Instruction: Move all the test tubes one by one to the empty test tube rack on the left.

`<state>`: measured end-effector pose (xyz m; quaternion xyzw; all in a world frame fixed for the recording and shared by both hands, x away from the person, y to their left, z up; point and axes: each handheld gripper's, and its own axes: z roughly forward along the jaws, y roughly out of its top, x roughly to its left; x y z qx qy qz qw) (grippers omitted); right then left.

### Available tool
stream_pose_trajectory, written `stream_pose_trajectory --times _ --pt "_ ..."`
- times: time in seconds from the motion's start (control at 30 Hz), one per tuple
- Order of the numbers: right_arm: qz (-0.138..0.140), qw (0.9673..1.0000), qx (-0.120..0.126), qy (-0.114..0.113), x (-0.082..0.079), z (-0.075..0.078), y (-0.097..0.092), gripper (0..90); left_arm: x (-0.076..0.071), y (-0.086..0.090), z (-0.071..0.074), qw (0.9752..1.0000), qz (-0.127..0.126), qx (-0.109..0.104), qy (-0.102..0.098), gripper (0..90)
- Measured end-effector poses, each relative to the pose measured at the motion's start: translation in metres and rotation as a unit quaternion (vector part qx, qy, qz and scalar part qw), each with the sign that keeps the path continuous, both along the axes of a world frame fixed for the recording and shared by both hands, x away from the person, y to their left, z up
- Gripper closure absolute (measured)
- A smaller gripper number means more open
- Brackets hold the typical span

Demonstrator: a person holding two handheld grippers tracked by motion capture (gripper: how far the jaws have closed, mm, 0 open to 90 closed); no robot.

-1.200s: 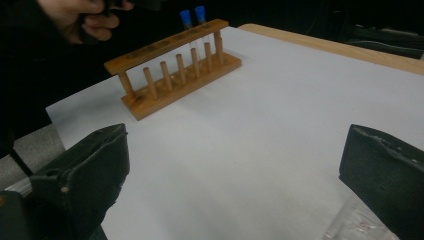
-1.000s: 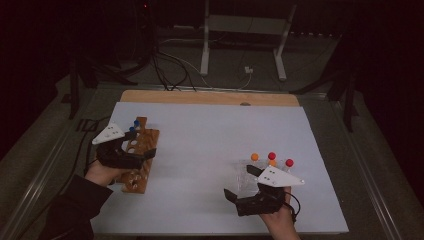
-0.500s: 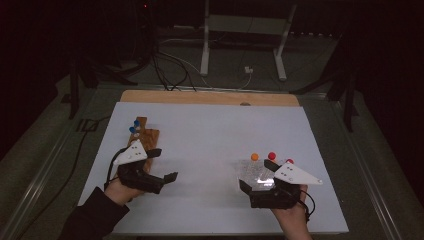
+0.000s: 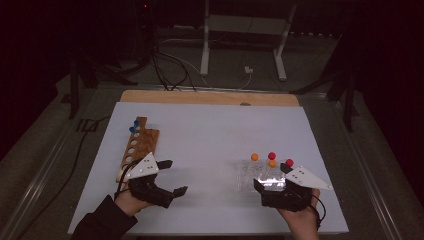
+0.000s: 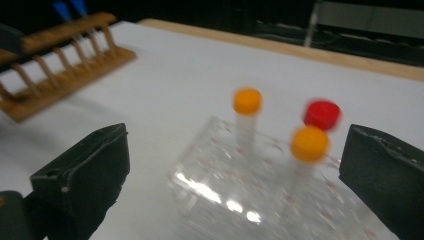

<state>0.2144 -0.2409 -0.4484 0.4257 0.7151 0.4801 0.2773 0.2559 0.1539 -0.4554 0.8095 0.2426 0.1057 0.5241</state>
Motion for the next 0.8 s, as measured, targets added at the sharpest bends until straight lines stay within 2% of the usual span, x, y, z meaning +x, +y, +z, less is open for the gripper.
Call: stream_pose_trajectory --times 0.07,0.2,0.27,0.33,0.4,0.5,0.63,0.8 --pt "-0.013 0.9999 -0.010 0.007 0.000 -0.004 -0.004 0.0 0.000 0.000 -0.001 1.0000 0.000 0.001 0.000 3.1" --pt "-0.032 0.9993 -0.013 0.015 0.002 -0.009 -0.011 9.8 0.001 0.000 -0.002 1.0000 -0.001 0.001 0.003 3.1" --pt "-0.033 0.9990 -0.017 0.025 0.005 -0.012 -0.012 18.4 0.001 0.000 -0.003 1.0000 0.000 0.002 0.002 3.1" --pt "-0.037 0.9984 -0.027 0.034 0.008 -0.015 -0.013 23.3 0.000 0.000 -0.004 1.0000 0.001 0.001 0.003 3.1" --pt "-0.037 0.9979 -0.028 0.045 0.011 -0.018 -0.014 34.4 0.000 -0.001 -0.004 1.0000 0.001 0.002 0.002 3.1" --pt "-0.046 0.9966 -0.039 0.056 0.016 -0.021 -0.014 42.5 0.000 -0.001 -0.003 1.0000 0.002 0.001 0.000 3.1" --pt "-0.065 0.9947 -0.047 0.065 0.024 -0.022 -0.014 49.5 0.000 -0.001 -0.004 1.0000 -0.004 0.001 0.003 3.1" --pt "-0.074 0.9923 -0.054 0.084 0.032 -0.025 -0.013 55.5 0.000 -0.002 -0.004 1.0000 -0.006 0.004 0.002 3.1"
